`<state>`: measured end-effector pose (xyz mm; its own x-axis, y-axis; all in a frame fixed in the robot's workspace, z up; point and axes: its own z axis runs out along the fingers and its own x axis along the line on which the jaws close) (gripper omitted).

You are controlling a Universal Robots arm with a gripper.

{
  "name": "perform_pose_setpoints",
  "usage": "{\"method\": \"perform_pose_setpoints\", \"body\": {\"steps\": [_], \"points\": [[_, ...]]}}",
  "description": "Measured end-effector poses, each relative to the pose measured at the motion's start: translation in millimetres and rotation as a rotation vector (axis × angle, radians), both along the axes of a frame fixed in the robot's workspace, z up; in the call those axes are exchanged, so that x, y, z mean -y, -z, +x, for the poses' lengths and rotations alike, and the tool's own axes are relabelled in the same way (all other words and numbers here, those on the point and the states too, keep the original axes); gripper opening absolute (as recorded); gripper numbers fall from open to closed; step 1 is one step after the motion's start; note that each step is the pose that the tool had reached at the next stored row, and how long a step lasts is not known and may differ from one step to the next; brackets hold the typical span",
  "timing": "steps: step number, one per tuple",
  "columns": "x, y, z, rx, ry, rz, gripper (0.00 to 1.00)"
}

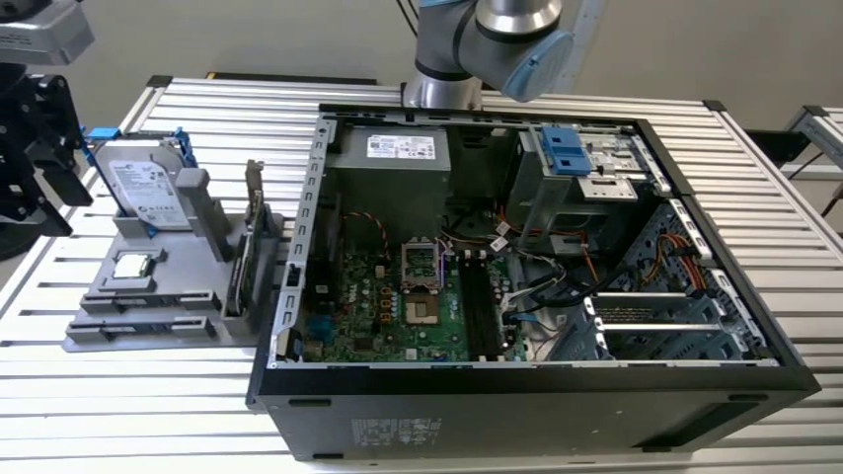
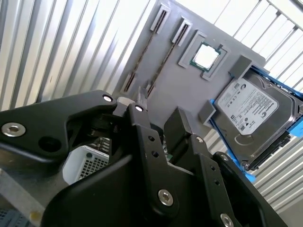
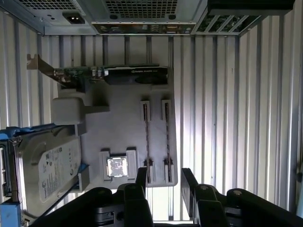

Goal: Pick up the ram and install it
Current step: 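Pick up the ram and move it above insertion slot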

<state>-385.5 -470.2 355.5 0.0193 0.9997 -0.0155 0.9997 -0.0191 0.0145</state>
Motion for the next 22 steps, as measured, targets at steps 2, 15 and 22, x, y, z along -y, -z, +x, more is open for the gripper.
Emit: {"method": "perform_pose_setpoints", "body": {"steps": [2,15,22], "points": [[0.0,0.8,0.0,-0.0006,-0.001,0.0,1.0],[0.0,5.3,-0.1,-0.0009,-0.001,0.0,1.0],[0.0,9.1,-0.1,-0.0015,-0.001,0.0,1.0]]}}
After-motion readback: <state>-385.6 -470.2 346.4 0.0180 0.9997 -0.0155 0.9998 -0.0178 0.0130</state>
